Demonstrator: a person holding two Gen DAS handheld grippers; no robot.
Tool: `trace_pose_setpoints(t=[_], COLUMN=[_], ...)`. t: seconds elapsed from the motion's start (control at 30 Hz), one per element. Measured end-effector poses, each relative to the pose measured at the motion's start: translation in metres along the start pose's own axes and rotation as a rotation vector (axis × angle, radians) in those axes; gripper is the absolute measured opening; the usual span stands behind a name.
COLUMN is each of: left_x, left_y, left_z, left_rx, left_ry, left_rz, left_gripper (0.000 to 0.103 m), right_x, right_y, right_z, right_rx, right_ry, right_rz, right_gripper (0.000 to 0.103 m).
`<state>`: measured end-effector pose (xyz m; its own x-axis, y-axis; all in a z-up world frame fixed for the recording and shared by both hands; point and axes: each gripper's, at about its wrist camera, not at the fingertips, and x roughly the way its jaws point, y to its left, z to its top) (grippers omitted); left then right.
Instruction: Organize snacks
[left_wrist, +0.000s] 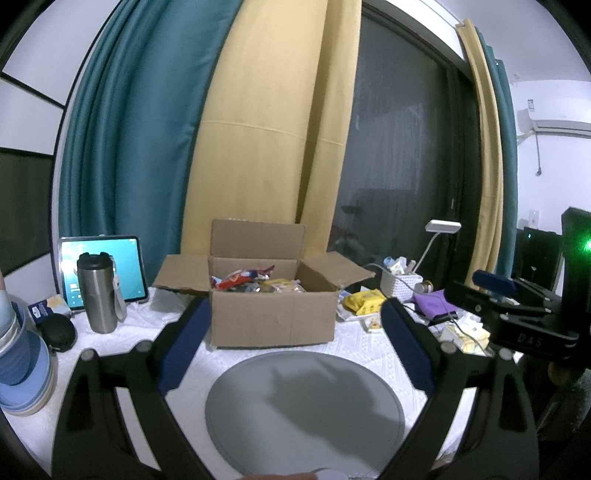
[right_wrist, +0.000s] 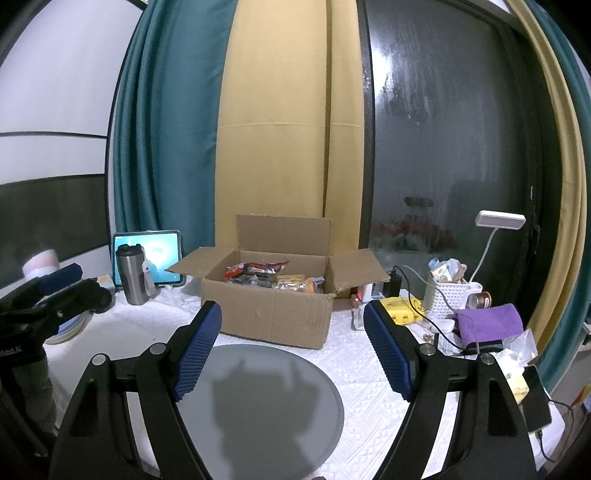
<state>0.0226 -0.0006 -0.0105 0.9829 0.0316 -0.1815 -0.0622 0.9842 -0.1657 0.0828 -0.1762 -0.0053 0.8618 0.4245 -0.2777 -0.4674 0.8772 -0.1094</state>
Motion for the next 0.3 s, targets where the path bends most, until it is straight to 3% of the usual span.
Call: trace_pose_setpoints(t=[0.3], left_x=[0.004], left_y=[0.000], left_z=[0.011], left_rx=[0.018], left_ry=[-0.021], left_rz=[-0.023], left_gripper=[0.094], right_x=[0.007], right_y=[0.005], right_z=[0.006], right_rx=[0.013], right_ry=[-0.004], right_rz=[-0.006], right_gripper=[0.082])
